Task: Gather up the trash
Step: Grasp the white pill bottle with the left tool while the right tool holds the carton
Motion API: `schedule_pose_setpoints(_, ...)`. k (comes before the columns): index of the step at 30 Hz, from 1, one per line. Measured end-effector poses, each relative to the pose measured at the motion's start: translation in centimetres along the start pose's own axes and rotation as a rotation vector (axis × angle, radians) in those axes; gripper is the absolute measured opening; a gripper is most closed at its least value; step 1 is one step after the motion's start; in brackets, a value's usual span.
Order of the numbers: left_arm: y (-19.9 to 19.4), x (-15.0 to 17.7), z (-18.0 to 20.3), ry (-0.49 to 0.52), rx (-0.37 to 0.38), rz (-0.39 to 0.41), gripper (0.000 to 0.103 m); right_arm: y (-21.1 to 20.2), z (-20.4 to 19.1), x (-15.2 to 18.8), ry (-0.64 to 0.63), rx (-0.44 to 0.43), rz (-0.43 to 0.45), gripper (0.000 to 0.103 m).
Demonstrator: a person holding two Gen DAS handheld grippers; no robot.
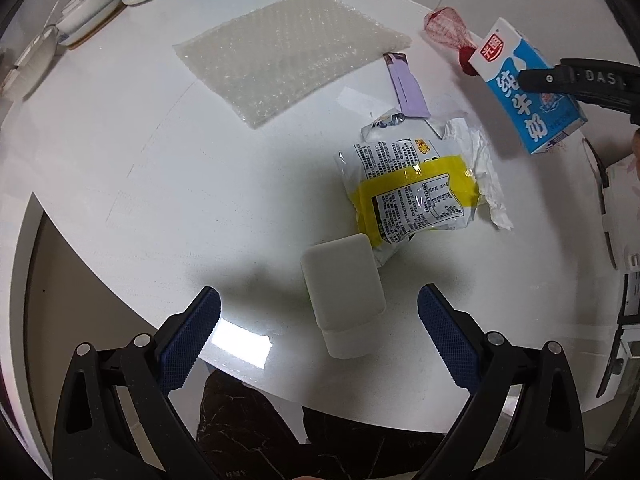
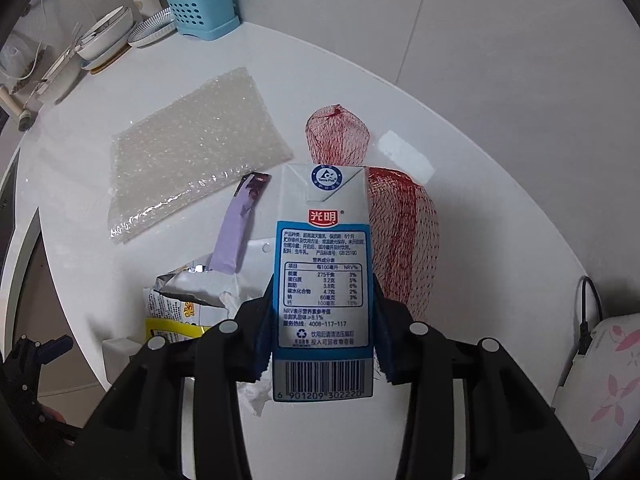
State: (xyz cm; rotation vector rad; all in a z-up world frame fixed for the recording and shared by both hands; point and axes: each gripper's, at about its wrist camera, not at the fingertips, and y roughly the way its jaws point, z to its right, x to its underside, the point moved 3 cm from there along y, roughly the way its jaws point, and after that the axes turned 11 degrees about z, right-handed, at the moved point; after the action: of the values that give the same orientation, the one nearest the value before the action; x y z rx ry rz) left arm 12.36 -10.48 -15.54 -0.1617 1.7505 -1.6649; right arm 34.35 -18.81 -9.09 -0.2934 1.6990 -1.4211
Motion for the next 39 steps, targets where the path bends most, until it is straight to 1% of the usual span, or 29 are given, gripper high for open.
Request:
schedule_pose_setpoints(7,1.8,0.3,0.8,0.0,-0.036,-0.038,0.097,-2.6,0.7,1.2,0.04,-0.015,0.03,0.039)
schedule_pose_setpoints(13,2.7,0.5,1.3,0.016,-0.068,-0.052,0.095,-1.9,1.4,2.2,0.059,-0.01,0.007,0.039)
schedule_pose_setpoints(16,2.9,0.5,1.4,0.021,-0.08,-0.063,0.088,-0.9,1.8,2.8,0.07,-0.004,-0.01,0.039)
schedule_pose_setpoints(18,2.9,0.7,1.3,0.026,-0.089,-0.074,0.078,0.1,2.1,3.2,0.081,0.003,-0.027,0.039)
schedule_pose_setpoints(20,3.0,0.8,1.1,0.027,-0.091,-0.087,0.071,0.9,2.4,3.6,0.093,0.003,-0.042,0.039)
schedule_pose_setpoints(21,3.1,0.9,1.0,0.026,-0.09,-0.095,0.064,1.3,2.5,3.7,0.096,0.005,-0.048,0.039)
schedule_pose_setpoints(22,3.2,0.9,0.9,0.028,-0.091,-0.1,0.06,1.6,2.6,3.8,0.097,0.006,-0.052,0.039)
schedule_pose_setpoints(24,3.5,0.9,0.8,0.033,-0.094,-0.1,0.048,2.1,2.6,3.9,0.097,0.004,-0.056,0.039)
schedule_pose_setpoints(26,3.5,0.9,0.7,0.042,-0.1,-0.098,0.041,2.8,2.6,4.0,0.093,0.016,-0.067,0.039)
schedule_pose_setpoints(35,3.0,0.5,-1.0,0.038,-0.086,-0.053,0.041,4.0,2.3,4.2,0.057,0.038,-0.078,0.039)
schedule_pose_setpoints(39,2.0,0.3,-1.4,0.036,-0.09,-0.03,0.041,4.1,2.0,4.1,0.052,0.044,-0.083,0.04)
